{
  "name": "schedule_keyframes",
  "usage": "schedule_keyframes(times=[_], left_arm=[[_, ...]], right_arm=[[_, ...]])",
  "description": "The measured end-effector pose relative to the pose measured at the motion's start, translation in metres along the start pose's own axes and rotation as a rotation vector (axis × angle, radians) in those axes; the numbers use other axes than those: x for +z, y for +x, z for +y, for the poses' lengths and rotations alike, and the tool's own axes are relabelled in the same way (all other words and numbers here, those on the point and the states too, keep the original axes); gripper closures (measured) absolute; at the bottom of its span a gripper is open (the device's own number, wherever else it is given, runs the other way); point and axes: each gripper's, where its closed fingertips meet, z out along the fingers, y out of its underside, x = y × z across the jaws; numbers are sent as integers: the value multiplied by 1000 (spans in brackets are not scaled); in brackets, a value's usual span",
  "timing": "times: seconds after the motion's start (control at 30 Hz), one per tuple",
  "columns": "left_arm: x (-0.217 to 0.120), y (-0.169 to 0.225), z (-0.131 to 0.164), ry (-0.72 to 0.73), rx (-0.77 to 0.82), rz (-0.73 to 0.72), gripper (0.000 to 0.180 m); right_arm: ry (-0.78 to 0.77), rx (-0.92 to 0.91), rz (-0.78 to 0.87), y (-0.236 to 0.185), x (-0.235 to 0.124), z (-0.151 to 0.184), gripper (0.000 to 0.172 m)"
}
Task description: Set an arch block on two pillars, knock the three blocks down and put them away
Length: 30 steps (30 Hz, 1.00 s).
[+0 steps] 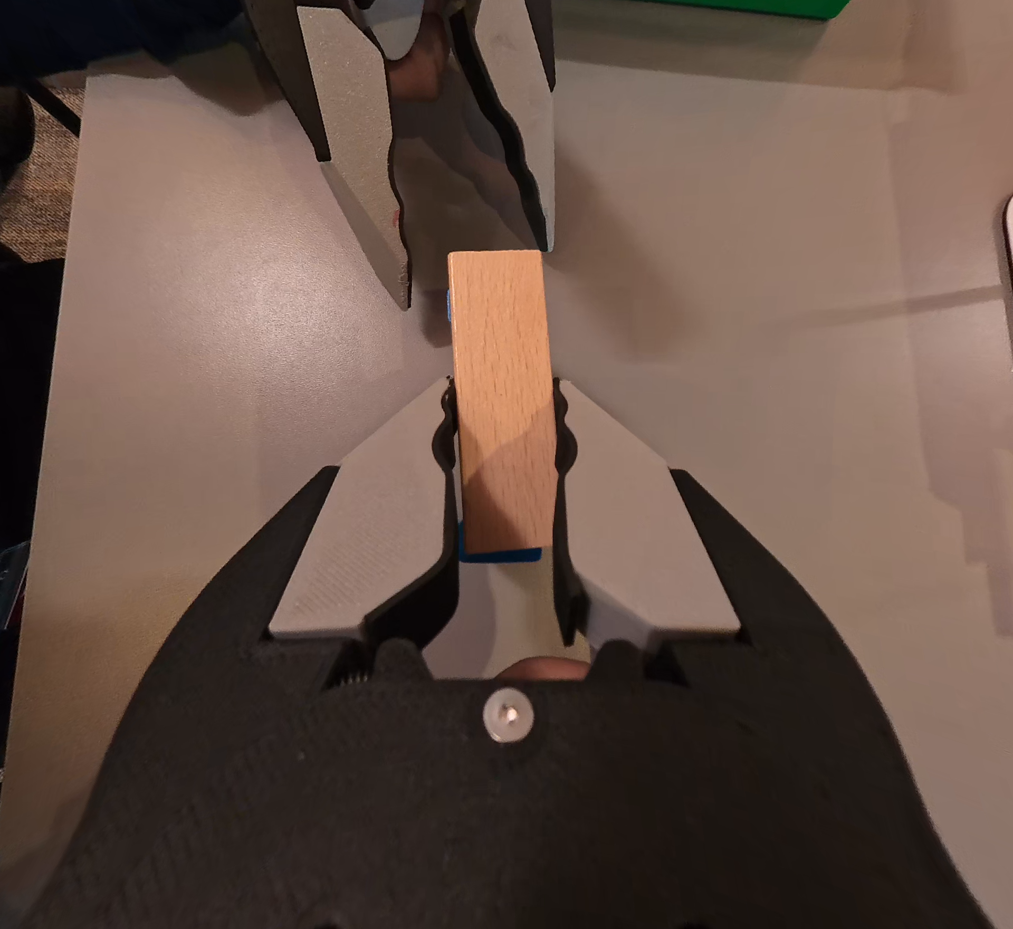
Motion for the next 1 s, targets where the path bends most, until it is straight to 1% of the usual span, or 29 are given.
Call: schedule_keyframes(times=[1.0], left_arm=[[-2, 1, 0, 5, -3, 3, 107]], right_arm=[[57, 33, 4, 0, -2, -2, 140]])
